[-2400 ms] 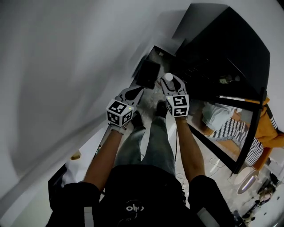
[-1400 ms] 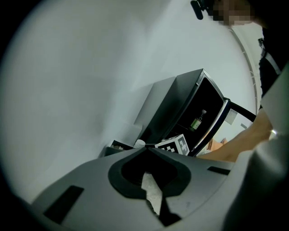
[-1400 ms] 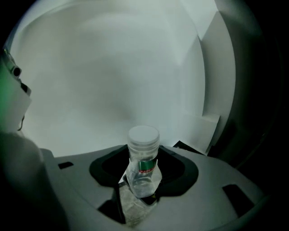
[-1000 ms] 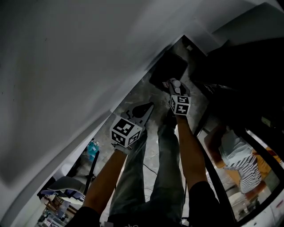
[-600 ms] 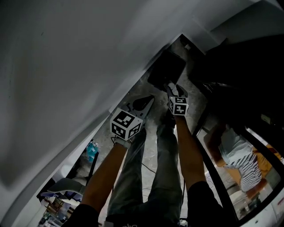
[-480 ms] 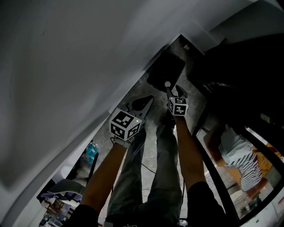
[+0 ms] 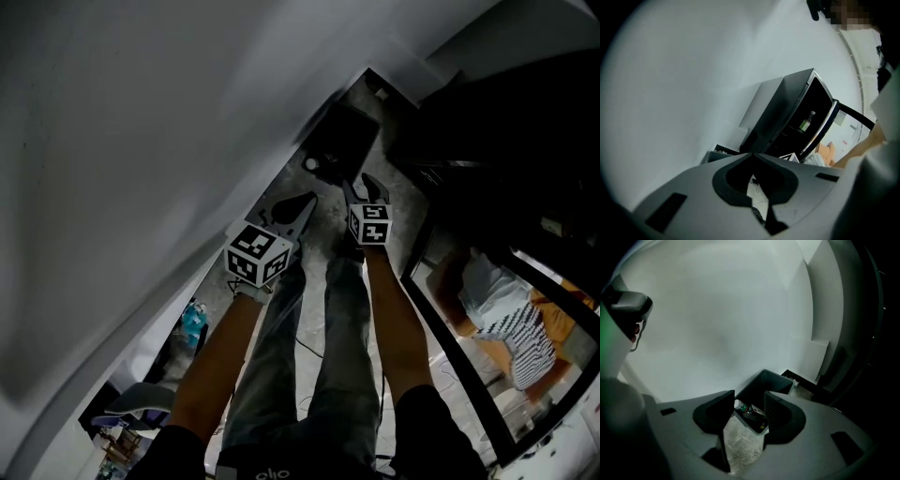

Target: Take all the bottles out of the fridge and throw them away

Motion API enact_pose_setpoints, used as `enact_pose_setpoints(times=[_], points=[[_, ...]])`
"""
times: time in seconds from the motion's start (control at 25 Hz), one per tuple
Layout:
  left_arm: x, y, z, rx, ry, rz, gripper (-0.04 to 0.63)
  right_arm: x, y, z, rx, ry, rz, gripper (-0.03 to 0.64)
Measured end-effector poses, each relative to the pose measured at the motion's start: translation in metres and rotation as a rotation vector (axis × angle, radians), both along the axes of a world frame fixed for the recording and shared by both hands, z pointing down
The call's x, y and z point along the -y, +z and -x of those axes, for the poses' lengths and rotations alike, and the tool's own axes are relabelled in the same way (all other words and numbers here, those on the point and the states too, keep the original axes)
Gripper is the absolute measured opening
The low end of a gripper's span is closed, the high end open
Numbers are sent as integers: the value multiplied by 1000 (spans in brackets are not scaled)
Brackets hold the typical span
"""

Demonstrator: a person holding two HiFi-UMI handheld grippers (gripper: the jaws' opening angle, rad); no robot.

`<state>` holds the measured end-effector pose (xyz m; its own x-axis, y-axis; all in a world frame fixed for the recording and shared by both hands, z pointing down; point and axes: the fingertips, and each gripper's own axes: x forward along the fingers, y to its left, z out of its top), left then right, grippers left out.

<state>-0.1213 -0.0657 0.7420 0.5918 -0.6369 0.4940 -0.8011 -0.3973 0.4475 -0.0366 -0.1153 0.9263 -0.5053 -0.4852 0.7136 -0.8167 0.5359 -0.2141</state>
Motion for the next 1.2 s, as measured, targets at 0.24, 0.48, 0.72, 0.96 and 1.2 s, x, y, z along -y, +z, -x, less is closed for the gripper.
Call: enact_pose_setpoints(times=[0.24,0.48,0.72,0.96,1.2], points=[[1,-25,-2,-8,34,-29,2,2,-57,-3,41,32,-68,168],[-9,-65,-5,-21,82,-48,2,-10,-150,-21,73,123,-163,63],[-30,-132,-19,-38,155,-83,2,-48,-256,-48,95,199,-233,9],[-31,-217,-52,-65,251,-172,2,-87,-369,-79,84,272,-323,9],[-27,-307,-107,-133,353,-285,2,-103,-472,-130,89,374,-429,9]])
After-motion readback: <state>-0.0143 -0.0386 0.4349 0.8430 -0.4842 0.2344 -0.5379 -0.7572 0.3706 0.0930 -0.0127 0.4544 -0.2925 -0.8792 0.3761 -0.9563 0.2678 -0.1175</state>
